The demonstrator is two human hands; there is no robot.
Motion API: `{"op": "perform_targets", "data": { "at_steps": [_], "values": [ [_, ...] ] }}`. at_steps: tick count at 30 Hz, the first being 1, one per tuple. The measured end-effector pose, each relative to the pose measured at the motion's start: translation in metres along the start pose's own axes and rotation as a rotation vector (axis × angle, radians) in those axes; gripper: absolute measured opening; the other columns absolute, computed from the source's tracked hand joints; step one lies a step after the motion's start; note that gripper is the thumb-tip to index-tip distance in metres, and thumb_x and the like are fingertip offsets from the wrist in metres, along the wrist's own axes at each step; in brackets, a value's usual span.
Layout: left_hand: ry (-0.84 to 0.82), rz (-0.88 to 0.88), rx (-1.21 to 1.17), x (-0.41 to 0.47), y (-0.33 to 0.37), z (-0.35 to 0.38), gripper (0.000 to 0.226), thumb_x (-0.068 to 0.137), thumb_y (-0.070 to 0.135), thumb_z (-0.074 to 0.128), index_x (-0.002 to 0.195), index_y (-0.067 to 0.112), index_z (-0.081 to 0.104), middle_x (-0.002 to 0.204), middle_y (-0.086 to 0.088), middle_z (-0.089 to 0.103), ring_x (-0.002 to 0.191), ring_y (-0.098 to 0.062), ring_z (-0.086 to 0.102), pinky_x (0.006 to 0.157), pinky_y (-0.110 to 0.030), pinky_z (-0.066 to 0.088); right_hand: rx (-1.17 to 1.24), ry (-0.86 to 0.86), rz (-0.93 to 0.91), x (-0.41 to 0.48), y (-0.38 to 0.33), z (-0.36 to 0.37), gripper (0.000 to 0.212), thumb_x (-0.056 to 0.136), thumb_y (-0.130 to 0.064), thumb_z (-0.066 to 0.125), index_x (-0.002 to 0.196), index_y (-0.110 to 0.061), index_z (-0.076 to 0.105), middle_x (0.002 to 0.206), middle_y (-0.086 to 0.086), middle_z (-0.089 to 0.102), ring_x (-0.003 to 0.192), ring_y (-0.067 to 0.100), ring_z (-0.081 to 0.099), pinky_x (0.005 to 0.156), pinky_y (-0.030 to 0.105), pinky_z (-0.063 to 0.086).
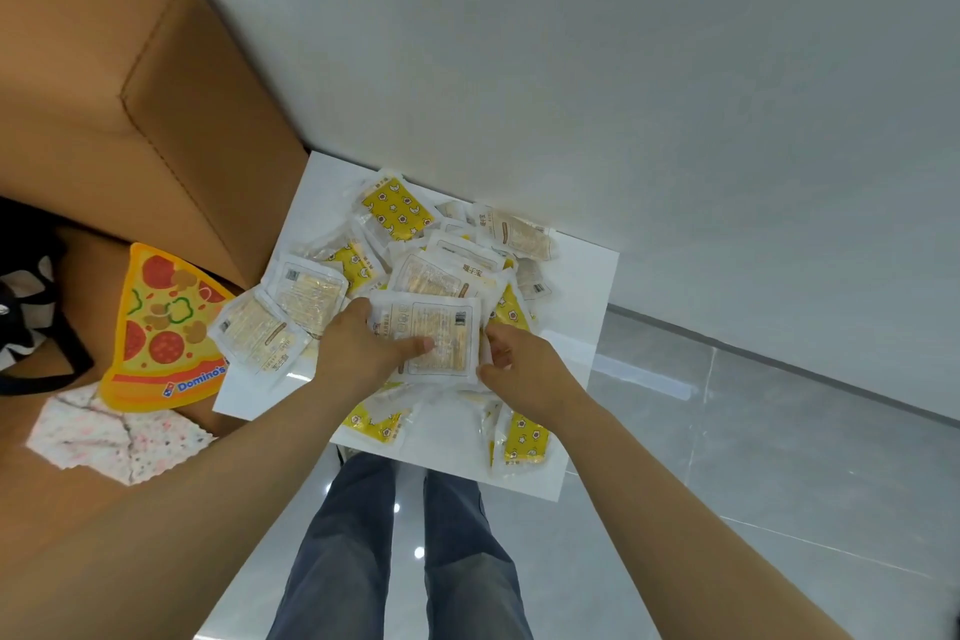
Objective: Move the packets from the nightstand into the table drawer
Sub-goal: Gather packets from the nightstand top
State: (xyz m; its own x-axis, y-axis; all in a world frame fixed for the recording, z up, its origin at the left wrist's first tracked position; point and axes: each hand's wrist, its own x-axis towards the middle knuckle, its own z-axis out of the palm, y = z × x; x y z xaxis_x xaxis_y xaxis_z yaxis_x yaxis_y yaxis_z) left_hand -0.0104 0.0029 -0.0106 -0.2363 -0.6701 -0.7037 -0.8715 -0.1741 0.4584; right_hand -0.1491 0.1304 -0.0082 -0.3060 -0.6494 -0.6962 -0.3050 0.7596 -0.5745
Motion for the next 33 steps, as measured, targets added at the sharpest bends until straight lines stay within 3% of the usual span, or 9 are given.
{"op": "perform_targets", "data": {
  "at_steps": [3, 7, 11, 15, 17, 20, 24, 29, 33],
  "values": [
    [-0.054, -0.007, -0.055, 0.002, -0.003, -0.002, 0.052, 0.067, 0.038, 0.083, 0.099, 0.013, 0.050, 0.089, 0.003, 0.056, 0.085, -0.017, 0.055, 0.063, -0.024, 0.043, 0.008, -0.034, -0.043, -0.001, -0.003, 0.004, 0.026, 0.087, -0.015, 0.057, 0.113, -0.013, 0.060, 0.102, 0.011, 0.065, 0.093, 0.025, 0.060, 0.085, 0.037, 0.051],
    [-0.064, 0.001, -0.106, 0.008, -0.007, -0.008, 0.058, 0.065, 0.038, 0.084, 0.109, 0.012, 0.056, 0.102, 0.000, 0.062, 0.093, -0.020, 0.059, 0.065, -0.023, 0.045, -0.030, -0.054, -0.050, 0.001, -0.006, 0.008, 0.027, 0.088, -0.015, 0.057, 0.114, -0.010, 0.060, 0.103, 0.012, 0.064, 0.095, 0.026, 0.060, 0.087, 0.038, 0.051],
    [-0.078, 0.017, -0.141, 0.006, -0.007, -0.016, 0.061, 0.067, 0.036, 0.083, 0.116, 0.014, 0.054, 0.110, -0.001, 0.061, 0.098, -0.019, 0.056, 0.077, -0.028, 0.044, -0.054, 0.126, 0.046, 0.003, -0.002, -0.002, 0.029, 0.088, -0.015, 0.055, 0.114, -0.005, 0.060, 0.108, 0.011, 0.063, 0.100, 0.027, 0.059, 0.090, 0.040, 0.050],
    [-0.070, 0.072, -0.127, -0.006, -0.003, -0.030, 0.061, 0.074, 0.027, 0.079, 0.125, 0.016, 0.048, 0.108, 0.009, 0.050, 0.093, -0.010, 0.046, 0.060, -0.011, 0.035, -0.133, 0.229, 0.095, 0.010, 0.003, -0.013, 0.037, 0.090, -0.020, 0.056, 0.126, -0.012, 0.055, 0.118, 0.011, 0.055, 0.107, 0.025, 0.055, 0.087, 0.030, 0.044],
    [-0.048, 0.083, -0.112, -0.010, -0.004, -0.038, 0.066, 0.077, 0.027, 0.076, 0.132, 0.014, 0.042, 0.107, 0.011, 0.041, 0.094, -0.008, 0.041, 0.058, -0.009, 0.030, -0.161, 0.223, 0.139, 0.015, 0.003, -0.013, 0.041, 0.089, -0.021, 0.057, 0.128, -0.011, 0.051, 0.121, 0.012, 0.050, 0.110, 0.029, 0.053, 0.089, 0.034, 0.045],
    [-0.060, 0.074, -0.158, -0.011, -0.011, -0.047, 0.062, 0.076, 0.026, 0.077, 0.128, 0.015, 0.044, 0.097, 0.017, 0.046, 0.085, -0.007, 0.046, 0.055, -0.007, 0.033, -0.137, 0.188, 0.189, 0.021, 0.002, -0.007, 0.048, 0.086, -0.023, 0.061, 0.129, -0.010, 0.045, 0.120, 0.012, 0.050, 0.106, 0.029, 0.054, 0.087, 0.038, 0.048],
    [-0.123, 0.006, -0.243, -0.006, -0.023, -0.058, 0.052, 0.072, 0.027, 0.080, 0.114, 0.022, 0.051, 0.089, 0.017, 0.059, 0.076, 0.000, 0.057, 0.056, -0.013, 0.043, -0.101, 0.200, 0.234, 0.025, 0.000, 0.000, 0.058, 0.080, -0.034, 0.070, 0.126, -0.010, 0.045, 0.116, 0.011, 0.050, 0.104, 0.029, 0.055, 0.086, 0.041, 0.050],
    [-0.230, -0.085, -0.403, 0.000, -0.034, -0.060, 0.045, 0.071, 0.018, 0.081, 0.112, 0.021, 0.063, 0.104, 0.001, 0.071, 0.091, -0.020, 0.070, 0.080, -0.040, 0.057, -0.001, 0.276, 0.311, 0.031, -0.003, 0.008, 0.057, 0.071, -0.044, 0.078, 0.108, -0.010, 0.050, 0.104, 0.009, 0.057, 0.091, 0.025, 0.060, 0.073, 0.036, 0.052],
    [-0.255, -0.131, -0.507, 0.004, -0.037, -0.059, 0.034, 0.074, 0.007, 0.077, 0.104, 0.018, 0.065, 0.104, -0.004, 0.071, 0.091, -0.024, 0.069, 0.084, -0.046, 0.056, 0.213, 0.327, 0.368, 0.035, -0.012, 0.011, 0.054, 0.075, -0.051, 0.074, 0.103, -0.012, 0.048, 0.092, -0.001, 0.059, 0.086, 0.019, 0.060, 0.057, 0.023, 0.043]
  ]
}}
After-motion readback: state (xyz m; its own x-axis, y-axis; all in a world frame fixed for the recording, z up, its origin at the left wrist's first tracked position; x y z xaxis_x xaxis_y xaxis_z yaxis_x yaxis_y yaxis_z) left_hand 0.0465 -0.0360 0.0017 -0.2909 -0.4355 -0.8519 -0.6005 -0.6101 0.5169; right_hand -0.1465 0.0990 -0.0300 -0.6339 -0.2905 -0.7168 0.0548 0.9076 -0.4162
